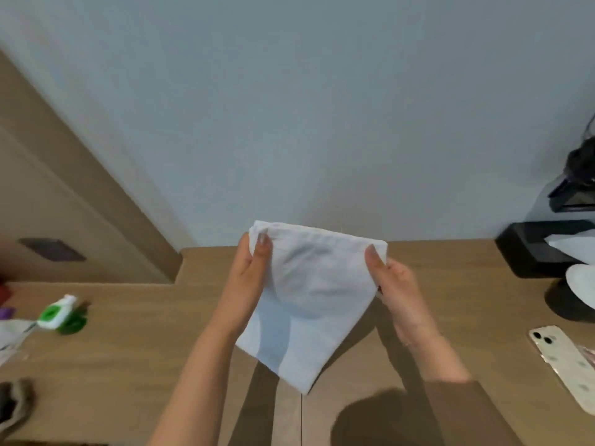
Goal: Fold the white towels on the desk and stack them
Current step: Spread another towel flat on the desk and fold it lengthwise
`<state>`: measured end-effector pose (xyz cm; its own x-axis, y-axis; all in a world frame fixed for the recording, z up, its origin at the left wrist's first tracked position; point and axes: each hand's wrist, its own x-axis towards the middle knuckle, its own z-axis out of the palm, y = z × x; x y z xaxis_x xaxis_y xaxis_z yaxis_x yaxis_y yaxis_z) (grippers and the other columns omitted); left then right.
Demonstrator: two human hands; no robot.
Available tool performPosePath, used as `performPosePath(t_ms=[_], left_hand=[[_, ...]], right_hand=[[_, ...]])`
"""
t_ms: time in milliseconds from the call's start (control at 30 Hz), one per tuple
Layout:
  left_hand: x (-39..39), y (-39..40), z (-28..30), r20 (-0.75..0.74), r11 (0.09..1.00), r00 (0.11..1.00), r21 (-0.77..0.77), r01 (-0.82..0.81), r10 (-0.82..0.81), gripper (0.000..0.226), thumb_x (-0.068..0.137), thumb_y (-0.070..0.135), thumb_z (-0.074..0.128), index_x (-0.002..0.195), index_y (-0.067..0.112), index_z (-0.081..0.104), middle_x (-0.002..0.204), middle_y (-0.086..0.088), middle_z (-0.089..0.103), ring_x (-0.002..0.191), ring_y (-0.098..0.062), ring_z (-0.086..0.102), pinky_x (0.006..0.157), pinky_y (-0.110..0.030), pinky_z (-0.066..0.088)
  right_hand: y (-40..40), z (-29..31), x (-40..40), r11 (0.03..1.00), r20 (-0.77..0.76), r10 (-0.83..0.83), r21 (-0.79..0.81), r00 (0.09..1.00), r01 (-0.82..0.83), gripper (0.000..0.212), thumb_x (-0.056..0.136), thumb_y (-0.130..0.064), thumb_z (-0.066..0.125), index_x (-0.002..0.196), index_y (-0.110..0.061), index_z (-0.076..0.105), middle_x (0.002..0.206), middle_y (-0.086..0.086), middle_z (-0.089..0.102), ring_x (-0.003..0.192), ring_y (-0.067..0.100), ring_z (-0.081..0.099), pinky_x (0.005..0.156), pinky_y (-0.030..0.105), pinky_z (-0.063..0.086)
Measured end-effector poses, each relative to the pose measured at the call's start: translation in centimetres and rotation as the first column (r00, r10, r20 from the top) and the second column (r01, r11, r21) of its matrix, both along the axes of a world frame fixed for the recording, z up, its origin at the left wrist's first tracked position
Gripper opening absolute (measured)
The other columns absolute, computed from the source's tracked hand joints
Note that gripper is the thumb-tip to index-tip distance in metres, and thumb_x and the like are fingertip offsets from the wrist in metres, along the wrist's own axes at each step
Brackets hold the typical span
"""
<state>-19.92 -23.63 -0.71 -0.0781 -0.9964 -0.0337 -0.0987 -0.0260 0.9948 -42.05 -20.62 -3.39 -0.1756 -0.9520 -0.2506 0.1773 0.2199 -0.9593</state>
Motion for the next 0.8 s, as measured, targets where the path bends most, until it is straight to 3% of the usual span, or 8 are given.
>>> performPosePath(t_ms=[133, 300, 400, 500, 567, 700, 767, 800], left_hand=[[6.8, 3.1, 4.0, -0.008, 0.974, 0.978, -0.097, -0.207, 0.207, 0.045, 0.085, 0.081, 0.032, 0.107, 0.053, 0.061, 0.114, 0.025, 0.065, 0.110, 0.008, 0.059, 0.093, -0.027, 0.043], [15.2, 8.1, 6.1, -0.035, 0.932, 0.946, -0.167, -0.323, 0.321, 0.039, 0.092, 0.070, 0.034, 0.102, 0.048, 0.065, 0.106, 0.019, 0.070, 0.097, 0.005, 0.064, 0.072, -0.012, 0.050], [19.8, 11.3, 6.3, -0.034, 0.906, 0.921, -0.173, -0.387, 0.387, 0.043, 0.093, 0.068, 0.035, 0.113, 0.042, 0.062, 0.109, 0.017, 0.069, 0.099, 0.002, 0.065, 0.069, -0.010, 0.051], [23.2, 14.7, 6.4, -0.078, 0.856, 0.873, -0.174, -0.488, 0.482, 0.034, 0.091, 0.066, 0.037, 0.106, 0.049, 0.063, 0.104, 0.021, 0.070, 0.095, 0.005, 0.065, 0.067, -0.007, 0.049], [24.4, 16.7, 6.7, -0.078, 0.829, 0.845, -0.166, -0.534, 0.529, 0.031, 0.088, 0.074, 0.035, 0.105, 0.059, 0.058, 0.108, 0.027, 0.066, 0.103, 0.012, 0.060, 0.077, -0.009, 0.049], [26.2, 20.0, 6.5, -0.028, 0.686, 0.717, -0.265, -0.678, 0.697, 0.083, 0.061, 0.093, 0.048, 0.123, 0.038, 0.039, 0.124, -0.001, 0.053, 0.113, 0.006, 0.056, 0.096, -0.019, 0.047], [26.3, 22.1, 6.2, 0.048, 0.662, 0.684, -0.306, -0.684, 0.728, 0.053, 0.080, 0.076, 0.049, 0.126, 0.059, 0.030, 0.140, 0.006, 0.042, 0.129, -0.005, 0.048, 0.108, -0.034, 0.042], [26.3, 23.2, 5.9, 0.075, 0.639, 0.655, -0.331, -0.695, 0.752, 0.039, 0.088, 0.064, 0.048, 0.122, 0.066, 0.029, 0.140, 0.015, 0.041, 0.128, -0.005, 0.047, 0.108, -0.031, 0.041]], right_hand=[[0.5, 4.8, 6.6, 0.979, -0.030, 0.122, -0.161, 0.992, -0.125, 0.061, 0.075, -0.057, 0.065, 0.093, 0.001, 0.069, 0.094, 0.016, 0.073, 0.082, 0.018, 0.068, 0.072, 0.027, 0.053], [2.1, 7.3, 15.0, 0.927, 0.039, 0.261, -0.288, 0.965, -0.239, 0.049, 0.075, -0.048, 0.069, 0.093, -0.003, 0.073, 0.096, 0.015, 0.074, 0.082, 0.018, 0.069, 0.071, 0.026, 0.056], [3.2, 7.6, 19.6, 0.888, 0.054, 0.357, -0.329, 0.932, -0.321, 0.041, 0.076, -0.047, 0.070, 0.093, -0.010, 0.076, 0.096, 0.012, 0.075, 0.083, 0.016, 0.069, 0.070, 0.024, 0.056], [4.1, 7.7, 24.0, 0.844, 0.047, 0.461, -0.332, 0.886, -0.422, 0.040, 0.078, -0.048, 0.068, 0.096, -0.013, 0.075, 0.099, 0.013, 0.074, 0.086, 0.018, 0.068, 0.072, 0.026, 0.056], [4.9, 7.8, 26.7, 0.808, 0.040, 0.528, -0.330, 0.849, -0.487, 0.039, 0.082, -0.051, 0.062, 0.097, -0.017, 0.074, 0.100, 0.010, 0.074, 0.087, 0.017, 0.070, 0.068, 0.024, 0.055], [6.5, 7.5, 31.5, 0.758, 0.114, 0.631, -0.305, 0.767, -0.577, 0.039, 0.088, -0.049, 0.056, 0.103, -0.016, 0.070, 0.102, 0.009, 0.074, 0.089, 0.020, 0.072, 0.064, 0.023, 0.055], [7.3, 7.2, 33.4, 0.724, 0.137, 0.673, -0.327, 0.727, -0.608, 0.034, 0.090, -0.045, 0.056, 0.107, -0.018, 0.068, 0.104, 0.008, 0.073, 0.092, 0.021, 0.071, 0.065, 0.025, 0.055], [7.6, 7.0, 34.1, 0.714, 0.145, 0.682, -0.347, 0.717, -0.608, 0.029, 0.091, -0.042, 0.056, 0.109, -0.022, 0.067, 0.106, 0.006, 0.072, 0.093, 0.021, 0.070, 0.066, 0.026, 0.055]])
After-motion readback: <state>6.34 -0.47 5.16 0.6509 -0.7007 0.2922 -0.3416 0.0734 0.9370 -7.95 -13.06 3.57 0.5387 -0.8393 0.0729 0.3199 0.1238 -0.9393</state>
